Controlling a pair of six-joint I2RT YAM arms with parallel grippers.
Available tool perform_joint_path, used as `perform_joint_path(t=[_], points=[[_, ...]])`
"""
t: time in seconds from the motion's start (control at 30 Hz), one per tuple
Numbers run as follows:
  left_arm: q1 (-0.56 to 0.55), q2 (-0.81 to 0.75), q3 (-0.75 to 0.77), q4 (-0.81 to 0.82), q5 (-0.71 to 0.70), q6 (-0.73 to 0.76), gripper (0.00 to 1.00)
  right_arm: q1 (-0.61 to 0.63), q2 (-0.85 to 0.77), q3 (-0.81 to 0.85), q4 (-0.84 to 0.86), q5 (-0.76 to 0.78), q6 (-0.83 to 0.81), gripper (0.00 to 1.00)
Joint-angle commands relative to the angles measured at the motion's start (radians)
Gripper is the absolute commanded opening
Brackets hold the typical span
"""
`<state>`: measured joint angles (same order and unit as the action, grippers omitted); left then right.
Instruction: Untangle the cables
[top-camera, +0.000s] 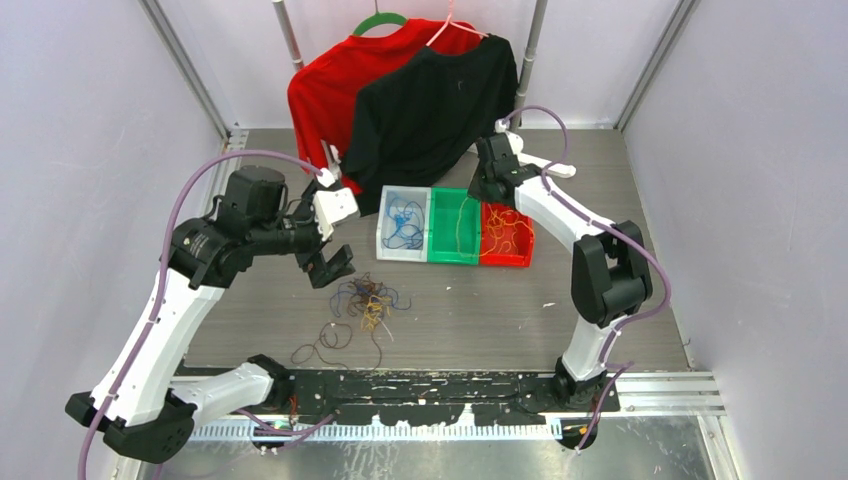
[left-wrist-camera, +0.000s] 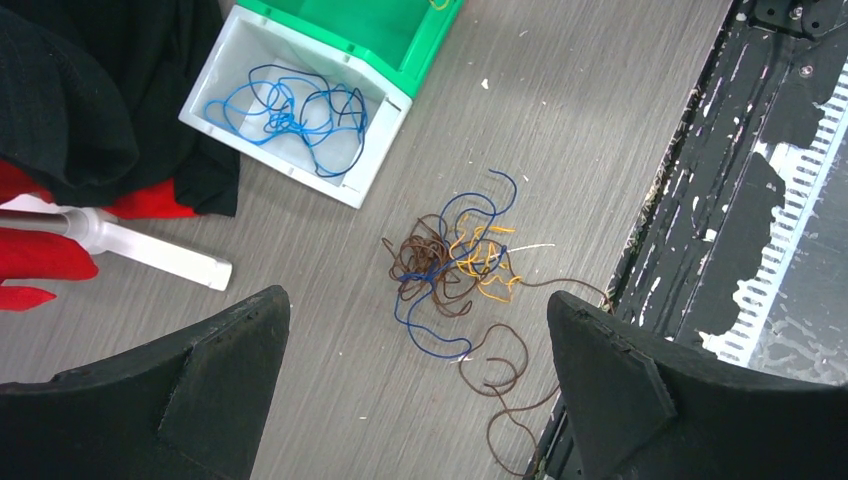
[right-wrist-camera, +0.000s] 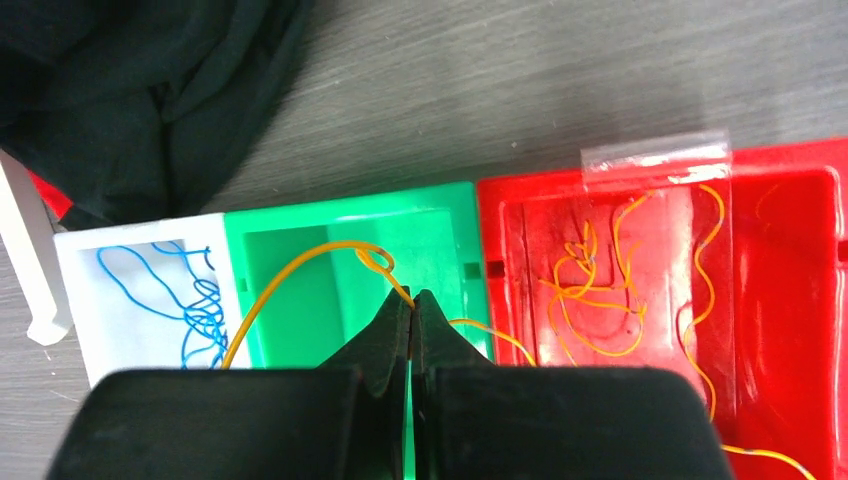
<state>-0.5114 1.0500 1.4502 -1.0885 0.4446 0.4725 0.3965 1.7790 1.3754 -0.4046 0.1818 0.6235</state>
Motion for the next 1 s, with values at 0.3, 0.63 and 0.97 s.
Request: perform_joint_path(t=[0.3, 0.63, 0.97], points=[[-0.005, -0.028, 0.002, 0.044, -0.006, 0.007, 1.0, 0.12, 0.048, 0.188, -0.077, -0.017, -0.171, 0.01], [-0.004, -0.033, 0.001, 0.044, -0.009, 0.008, 1.0, -0.066, -0.094, -0.021, 0.051, -0.096, -0.054, 0.01], [-0.005, -0.013, 0.015, 0.052, 0.006, -0.004, 1.0, -0.192, -0.144, -0.117, 0.037, -0.043, -0.099, 0.01]])
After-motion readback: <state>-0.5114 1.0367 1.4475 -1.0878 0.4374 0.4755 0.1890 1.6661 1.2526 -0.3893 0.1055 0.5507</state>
